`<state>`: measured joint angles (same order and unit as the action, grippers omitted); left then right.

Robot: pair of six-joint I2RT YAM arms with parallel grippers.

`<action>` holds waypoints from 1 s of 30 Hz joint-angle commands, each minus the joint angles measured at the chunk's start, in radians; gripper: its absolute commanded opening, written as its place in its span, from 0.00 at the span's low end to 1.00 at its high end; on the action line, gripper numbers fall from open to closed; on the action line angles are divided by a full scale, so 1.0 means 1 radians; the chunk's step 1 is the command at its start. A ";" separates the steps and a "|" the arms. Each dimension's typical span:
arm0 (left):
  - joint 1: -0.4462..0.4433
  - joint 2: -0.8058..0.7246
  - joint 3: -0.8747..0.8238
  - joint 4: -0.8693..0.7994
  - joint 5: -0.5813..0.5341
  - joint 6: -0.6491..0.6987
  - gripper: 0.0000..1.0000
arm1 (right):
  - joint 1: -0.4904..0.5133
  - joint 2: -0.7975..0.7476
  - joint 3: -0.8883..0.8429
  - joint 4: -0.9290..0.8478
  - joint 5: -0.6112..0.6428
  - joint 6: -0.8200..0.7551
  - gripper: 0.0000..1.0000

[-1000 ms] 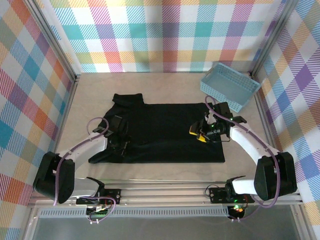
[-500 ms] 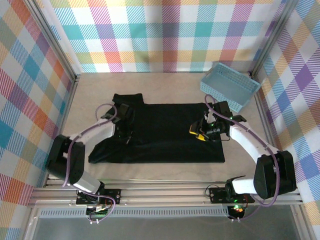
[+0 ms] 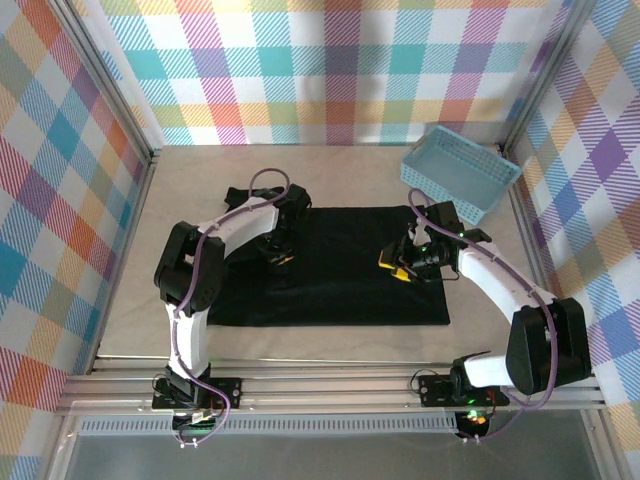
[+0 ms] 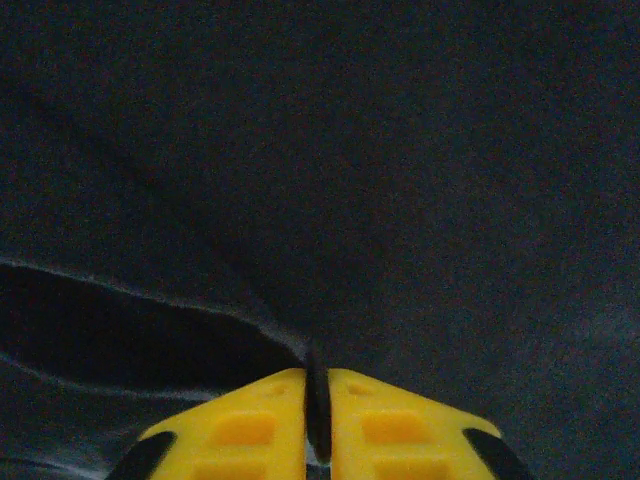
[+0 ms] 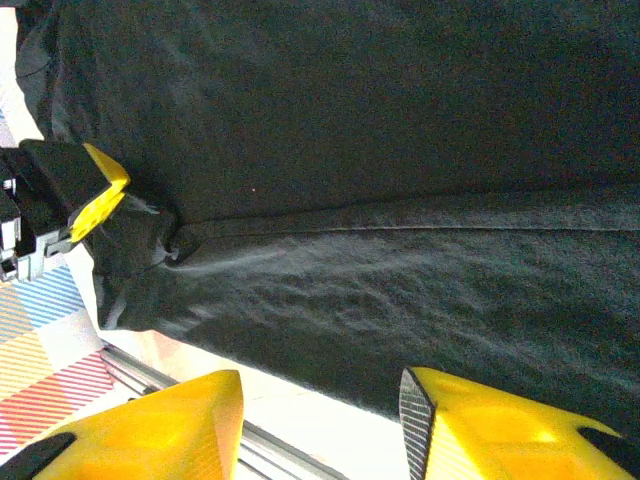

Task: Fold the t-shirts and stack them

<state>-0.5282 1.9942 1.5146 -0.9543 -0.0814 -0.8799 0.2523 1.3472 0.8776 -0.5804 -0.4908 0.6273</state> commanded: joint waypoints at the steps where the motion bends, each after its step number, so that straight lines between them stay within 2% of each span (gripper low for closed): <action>1: -0.020 -0.036 0.053 -0.033 -0.100 0.106 0.46 | 0.004 -0.006 0.020 -0.019 -0.016 0.000 0.46; 2: -0.026 -0.060 0.055 -0.034 -0.130 0.111 0.55 | 0.004 -0.006 0.018 -0.021 -0.017 -0.001 0.46; 5: -0.025 -0.180 -0.026 0.005 -0.150 0.078 0.62 | 0.003 -0.007 0.017 -0.020 -0.019 -0.006 0.46; 9: 0.034 -0.361 -0.268 0.117 -0.014 -0.084 0.82 | 0.004 -0.002 0.014 -0.007 -0.035 -0.011 0.47; 13: 0.120 -0.511 -0.544 0.397 0.082 -0.251 0.99 | 0.004 0.007 0.015 0.010 -0.049 -0.015 0.48; 17: 0.170 -0.528 -0.646 0.565 0.118 -0.348 1.00 | 0.004 0.022 0.034 0.012 -0.055 -0.023 0.48; 21: 0.172 -0.481 -0.654 0.611 0.131 -0.386 1.00 | 0.004 0.029 0.050 0.004 -0.052 -0.029 0.48; 26: 0.183 -0.438 -0.625 0.624 0.091 -0.369 0.97 | 0.004 0.018 0.037 0.001 -0.056 -0.026 0.48; 30: 0.206 -0.367 -0.569 0.608 0.087 -0.297 0.95 | 0.004 0.003 0.022 -0.003 -0.050 -0.022 0.47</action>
<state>-0.3454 1.5841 0.8963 -0.3595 0.0189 -1.2186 0.2523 1.3708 0.8978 -0.5762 -0.5217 0.6189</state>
